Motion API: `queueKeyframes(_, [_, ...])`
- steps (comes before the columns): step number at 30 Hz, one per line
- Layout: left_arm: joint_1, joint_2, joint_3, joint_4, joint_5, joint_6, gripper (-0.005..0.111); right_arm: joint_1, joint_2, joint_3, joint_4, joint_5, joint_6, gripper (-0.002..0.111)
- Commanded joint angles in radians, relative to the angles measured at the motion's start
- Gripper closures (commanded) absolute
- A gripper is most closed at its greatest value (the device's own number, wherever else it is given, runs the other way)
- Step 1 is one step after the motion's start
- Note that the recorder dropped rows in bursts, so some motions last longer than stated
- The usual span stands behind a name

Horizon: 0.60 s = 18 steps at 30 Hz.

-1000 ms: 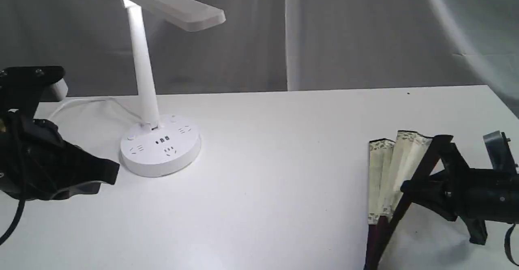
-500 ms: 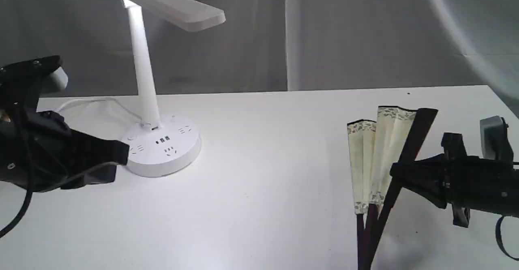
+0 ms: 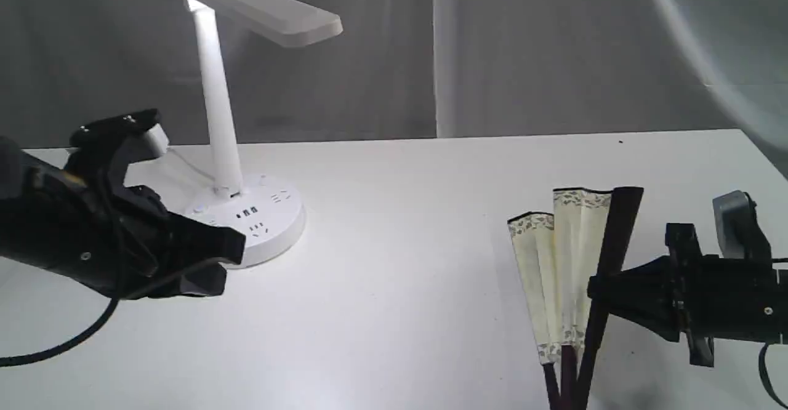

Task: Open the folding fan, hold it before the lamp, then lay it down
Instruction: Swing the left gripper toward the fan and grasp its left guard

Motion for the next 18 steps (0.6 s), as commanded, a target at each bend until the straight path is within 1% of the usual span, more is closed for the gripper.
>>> queueKeyframes(1, [-0.069,0.043,-0.041,0.082,-0.002,-0.005,0.101,-0.004,-0.034,0.005,-0.011,0.032,0.009,0.108])
queueKeyframes(3, [-0.123,0.063,-0.059,0.136,-0.04,-0.037,0.101,-0.004,-0.061,0.005,-0.011,0.032,0.009,0.108])
queueKeyframes(5, [-0.176,0.083,-0.064,0.149,-0.112,-0.06,0.101,-0.004,-0.088,0.005,-0.014,0.032,0.009,0.108])
queueKeyframes(10, [-0.261,0.122,-0.065,0.133,-0.301,-0.022,0.1,-0.004,-0.13,0.005,-0.016,0.032,0.011,0.108])
queueKeyframes(14, [-0.334,0.153,-0.065,0.133,-0.459,0.047,0.094,-0.004,-0.143,0.005,-0.012,0.032,0.011,0.108])
queueKeyframes(18, [-0.379,0.187,-0.065,0.141,-0.602,0.069,0.09,-0.004,-0.141,0.005,-0.005,0.032,0.011,0.108])
